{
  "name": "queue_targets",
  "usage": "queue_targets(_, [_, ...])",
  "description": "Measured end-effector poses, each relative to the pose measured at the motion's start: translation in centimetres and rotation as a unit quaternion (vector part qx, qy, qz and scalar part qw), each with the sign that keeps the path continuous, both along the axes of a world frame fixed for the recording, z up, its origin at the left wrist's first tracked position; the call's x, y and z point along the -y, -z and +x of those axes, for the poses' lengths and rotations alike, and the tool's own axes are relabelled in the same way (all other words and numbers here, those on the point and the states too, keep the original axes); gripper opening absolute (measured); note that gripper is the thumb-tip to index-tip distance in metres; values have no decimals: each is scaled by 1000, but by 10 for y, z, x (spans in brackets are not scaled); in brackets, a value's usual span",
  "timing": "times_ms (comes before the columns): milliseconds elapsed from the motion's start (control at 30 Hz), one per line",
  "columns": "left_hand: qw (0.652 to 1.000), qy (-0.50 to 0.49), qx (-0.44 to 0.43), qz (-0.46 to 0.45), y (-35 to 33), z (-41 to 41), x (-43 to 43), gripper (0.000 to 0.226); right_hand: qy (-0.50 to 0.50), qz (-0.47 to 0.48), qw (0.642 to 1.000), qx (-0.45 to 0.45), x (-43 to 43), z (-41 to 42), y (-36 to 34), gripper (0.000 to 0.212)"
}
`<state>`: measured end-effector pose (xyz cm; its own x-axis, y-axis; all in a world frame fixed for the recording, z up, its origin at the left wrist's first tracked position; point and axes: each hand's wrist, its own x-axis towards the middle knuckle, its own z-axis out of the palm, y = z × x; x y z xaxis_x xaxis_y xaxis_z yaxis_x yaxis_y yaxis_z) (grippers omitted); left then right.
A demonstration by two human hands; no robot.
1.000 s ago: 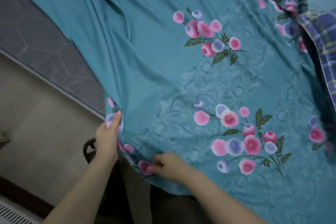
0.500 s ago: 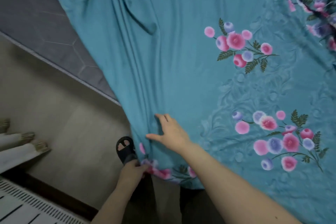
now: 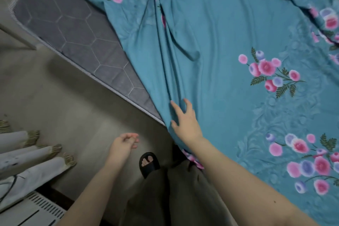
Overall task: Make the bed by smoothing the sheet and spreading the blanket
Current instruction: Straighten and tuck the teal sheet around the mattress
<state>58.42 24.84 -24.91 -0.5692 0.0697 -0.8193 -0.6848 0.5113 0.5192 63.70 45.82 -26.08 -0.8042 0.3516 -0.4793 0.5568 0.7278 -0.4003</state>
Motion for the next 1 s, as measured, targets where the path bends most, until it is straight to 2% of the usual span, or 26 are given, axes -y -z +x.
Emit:
queue_targets(67, [1000, -4, -2, -1, -2, -16, 2, 22, -71, 29, 997, -16, 1, -26, 2, 68])
queue_targets(167, [1000, -7, 0, -2, -4, -44, -4, 24, -140, 67, 987, 30, 0, -61, 9, 66])
queue_targets(300, [1000, -17, 11, 5, -2, -97, -22, 25, -97, 157, 981, 58, -5, -98, 16, 63])
queue_targets(400, [999, -22, 30, 12, -2, -147, -43, 27, -82, 175, 978, 81, -7, -120, 20, 68])
queue_targets(533, [995, -58, 76, 22, 0, -219, -72, 35, -70, 145, 983, 90, -9, -147, 19, 73])
queue_targets(700, [994, -76, 66, 42, 5, -299, -95, 40, -90, 86, 989, 84, -6, -201, 14, 95])
queue_targets(833, [986, -73, 121, 83, 11, -337, -111, 46, -62, 55, 992, 93, 3, -252, 12, 101])
queue_targets(900, [980, -71, 147, 112, 13, -348, -117, 44, -32, 64, 992, 108, 8, -277, 12, 94])
queue_targets(933, [977, -65, 154, 130, 14, -353, -120, 39, -15, 72, 991, 113, 9, -289, 13, 84])
queue_targets(1000, [977, -37, 149, 146, 14, -364, -122, 36, 28, 88, 990, 109, 8, -311, 12, 48])
